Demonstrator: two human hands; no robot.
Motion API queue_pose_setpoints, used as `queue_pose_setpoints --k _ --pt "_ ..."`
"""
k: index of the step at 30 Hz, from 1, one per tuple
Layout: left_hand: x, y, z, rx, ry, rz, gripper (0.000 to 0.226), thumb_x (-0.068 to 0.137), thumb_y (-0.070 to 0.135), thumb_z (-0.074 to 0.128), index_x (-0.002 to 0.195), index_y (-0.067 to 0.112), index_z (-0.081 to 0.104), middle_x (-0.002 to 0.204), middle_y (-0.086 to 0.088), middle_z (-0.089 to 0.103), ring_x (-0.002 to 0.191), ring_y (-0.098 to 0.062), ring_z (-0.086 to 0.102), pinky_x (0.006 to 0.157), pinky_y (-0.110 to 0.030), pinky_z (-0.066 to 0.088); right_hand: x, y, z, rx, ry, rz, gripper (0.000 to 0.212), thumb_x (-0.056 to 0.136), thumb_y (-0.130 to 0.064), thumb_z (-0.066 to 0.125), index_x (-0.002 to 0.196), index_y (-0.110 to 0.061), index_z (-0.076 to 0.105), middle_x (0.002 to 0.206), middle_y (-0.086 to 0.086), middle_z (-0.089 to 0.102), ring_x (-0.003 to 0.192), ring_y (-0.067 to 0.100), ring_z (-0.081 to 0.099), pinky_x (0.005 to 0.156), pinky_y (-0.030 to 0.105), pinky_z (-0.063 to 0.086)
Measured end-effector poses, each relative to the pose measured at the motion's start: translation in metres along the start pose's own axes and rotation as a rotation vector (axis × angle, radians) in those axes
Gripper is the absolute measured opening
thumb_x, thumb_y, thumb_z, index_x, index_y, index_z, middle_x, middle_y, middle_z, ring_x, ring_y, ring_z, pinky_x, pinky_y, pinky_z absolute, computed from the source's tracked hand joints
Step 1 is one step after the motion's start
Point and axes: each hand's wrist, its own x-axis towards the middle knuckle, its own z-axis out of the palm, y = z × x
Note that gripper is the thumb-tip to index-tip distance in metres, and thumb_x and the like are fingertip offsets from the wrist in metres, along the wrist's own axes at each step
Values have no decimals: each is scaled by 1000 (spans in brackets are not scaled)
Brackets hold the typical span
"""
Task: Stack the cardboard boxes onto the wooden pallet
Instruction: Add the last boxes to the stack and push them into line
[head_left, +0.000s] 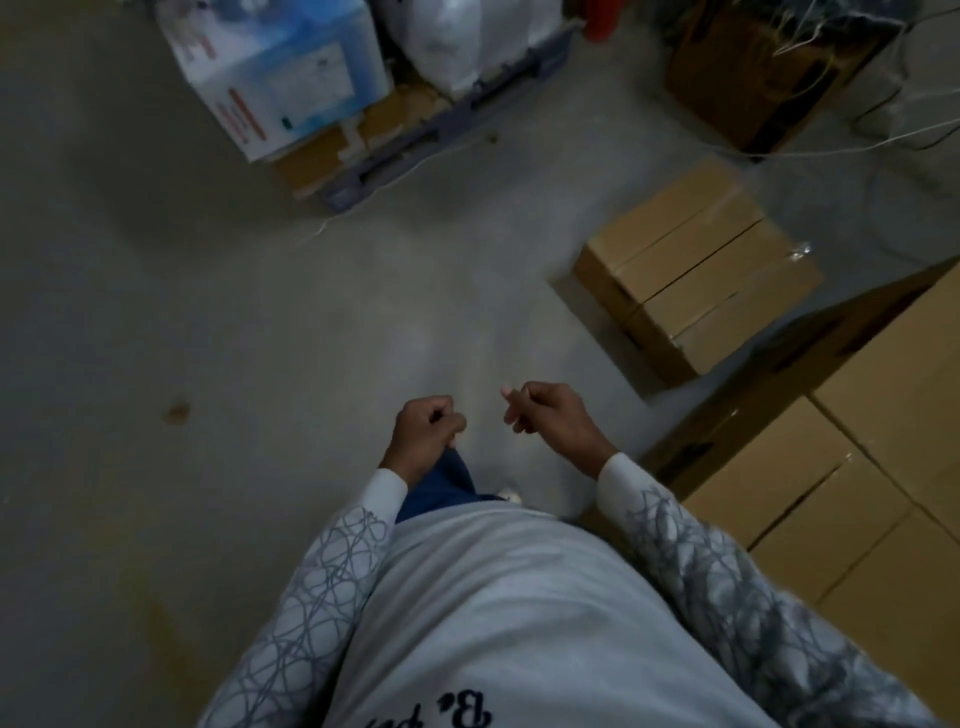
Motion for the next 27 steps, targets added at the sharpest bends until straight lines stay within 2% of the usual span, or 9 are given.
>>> queue_pose_setpoints --k 3,5,7,11,14,17,20,23,27 --pt "67 32 9 36 -105 86 58 77 -23 52 55 26 29 54 15 31 54 -7 30 56 -24 24 38 -15 -30 101 43 -26 49 101 -32 66 76 10 63 68 17 68 64 19 63 68 29 55" --pt "117 56 11 85 -232 130 62 69 -27 43 54 31 29 55 15 30 57 -9 31 60 -27 23 71 -21 -57 121 105 -28 46 100 -32 69 78 8 57 69 23 64 64 20 62 67 32 54" --pt "169 88 10 176 -395 185 59 64 -26 39 55 32 36 55 15 35 57 -8 34 58 -26 27 105 -29 -85 113 209 -12 39 97 -29 73 80 2 55 68 18 63 63 20 62 66 33 54" --pt "277 179 15 305 -656 206 40 71 -25 41 73 9 61 68 6 60 63 -2 53 63 -16 42 165 -63 -131 121 429 69 22 97 -21 73 90 -7 58 79 5 64 69 15 62 66 28 54" --pt "347 246 32 368 -672 245 33 83 -14 59 81 18 66 85 -1 68 80 -10 63 76 -24 52 202 -96 -161 197 531 93 18 100 -21 69 98 -5 61 86 1 65 75 13 62 66 19 53" --pt "402 293 58 544 -688 310 23 87 0 65 85 22 67 94 -1 71 91 -17 67 85 -30 54 226 -117 -190 268 518 122 12 101 -25 66 103 -13 64 93 3 68 83 14 65 72 22 56" --pt "451 317 89 793 -721 395 9 91 12 63 91 18 69 100 -5 73 92 -23 67 82 -32 52 245 -107 -219 241 517 189 6 102 -28 64 101 -22 66 97 5 70 87 17 67 80 33 57" --pt "491 324 118 1070 -791 444 14 93 15 57 100 14 68 106 -10 71 95 -30 65 78 -34 49 268 -80 -248 116 551 271 7 102 -35 62 103 -28 64 101 -1 71 92 18 67 84 42 56" --pt "521 335 153 1141 -819 311 18 91 12 55 101 15 69 108 -12 72 97 -31 66 83 -35 51 299 -62 -297 91 595 319 6 103 -31 63 105 -26 65 99 -2 72 91 19 68 82 41 56"
